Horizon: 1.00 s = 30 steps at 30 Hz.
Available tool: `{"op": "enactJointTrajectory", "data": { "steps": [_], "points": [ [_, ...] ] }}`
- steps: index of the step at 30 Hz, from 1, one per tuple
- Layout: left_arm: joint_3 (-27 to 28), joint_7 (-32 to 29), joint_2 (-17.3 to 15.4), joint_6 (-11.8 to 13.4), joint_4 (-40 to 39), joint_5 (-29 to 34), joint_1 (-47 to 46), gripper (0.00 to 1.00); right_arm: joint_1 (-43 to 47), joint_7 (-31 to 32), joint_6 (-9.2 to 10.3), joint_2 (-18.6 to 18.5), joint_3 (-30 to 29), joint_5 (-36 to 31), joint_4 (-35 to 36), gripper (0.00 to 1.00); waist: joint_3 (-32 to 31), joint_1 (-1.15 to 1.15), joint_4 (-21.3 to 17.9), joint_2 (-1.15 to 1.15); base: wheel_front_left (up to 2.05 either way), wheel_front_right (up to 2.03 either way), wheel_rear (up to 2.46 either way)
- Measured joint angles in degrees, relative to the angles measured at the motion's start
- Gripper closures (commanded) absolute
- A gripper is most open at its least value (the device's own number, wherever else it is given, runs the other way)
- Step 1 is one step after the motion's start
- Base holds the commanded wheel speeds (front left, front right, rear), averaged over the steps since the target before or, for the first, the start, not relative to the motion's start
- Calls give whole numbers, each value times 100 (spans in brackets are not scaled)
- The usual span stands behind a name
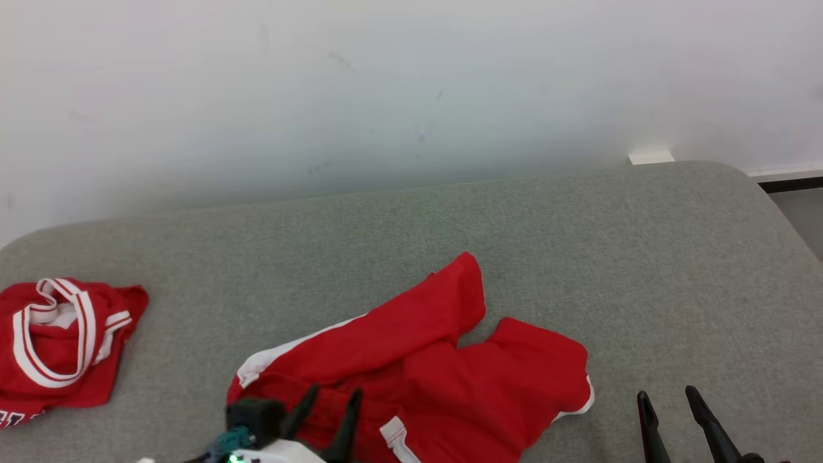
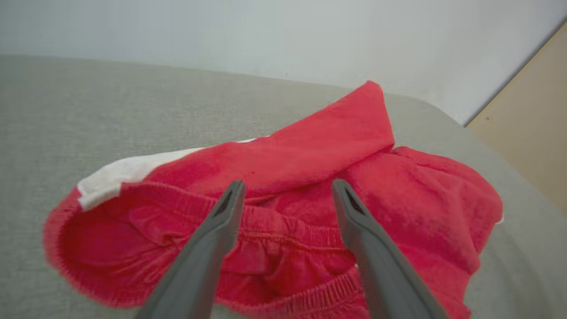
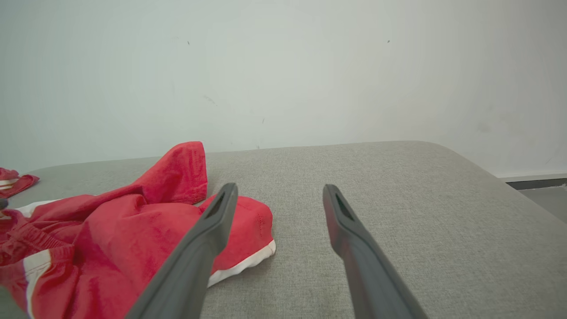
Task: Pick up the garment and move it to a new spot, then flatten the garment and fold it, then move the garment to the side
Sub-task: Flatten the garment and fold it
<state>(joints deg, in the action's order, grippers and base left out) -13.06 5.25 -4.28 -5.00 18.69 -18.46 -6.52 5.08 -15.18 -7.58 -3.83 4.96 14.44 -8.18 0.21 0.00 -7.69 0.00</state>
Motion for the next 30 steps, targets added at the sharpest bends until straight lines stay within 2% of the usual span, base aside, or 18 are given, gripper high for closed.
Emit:
{"op": "enactJointTrajectory", "data": {
  "steps": [7,16,17,18,19,20,24,30],
  "points": [
    [-587,-994,-20,-153,79,-102,-46,0,-26,0,0,1,33,1,-19,0,36,0,-293,0,0,0,0],
    [-792,-1907,-293,-202,-70,-388,-66,0,-35,0,0,5,24,8,-27,0,133,0,-589,0,0,0,0],
    [-814,-1949,-307,-203,-107,-432,-66,2,-37,0,0,9,19,9,-27,0,149,0,-603,0,0,0,0],
    [-834,-2002,-311,-203,-152,-457,-66,54,-40,0,0,12,12,10,-24,0,166,0,-611,0,0,0,0],
    [-867,-2065,-316,-204,-193,-486,-65,87,-41,0,0,14,5,11,-24,0,181,0,-615,0,0,0,0],
    [-902,-2108,-319,-205,-236,-514,-63,100,-42,0,0,18,-5,16,-24,0,193,0,-613,0,0,0,0],
    [-860,-2075,-328,-200,-456,-737,-12,100,-34,0,0,31,-64,19,-32,0,203,0,-528,0,0,0,0],
    [-175,-1546,-361,401,-1080,-998,632,100,5,0,0,45,-131,15,-31,0,152,0,-309,0,0,0,0]
  ]
}}
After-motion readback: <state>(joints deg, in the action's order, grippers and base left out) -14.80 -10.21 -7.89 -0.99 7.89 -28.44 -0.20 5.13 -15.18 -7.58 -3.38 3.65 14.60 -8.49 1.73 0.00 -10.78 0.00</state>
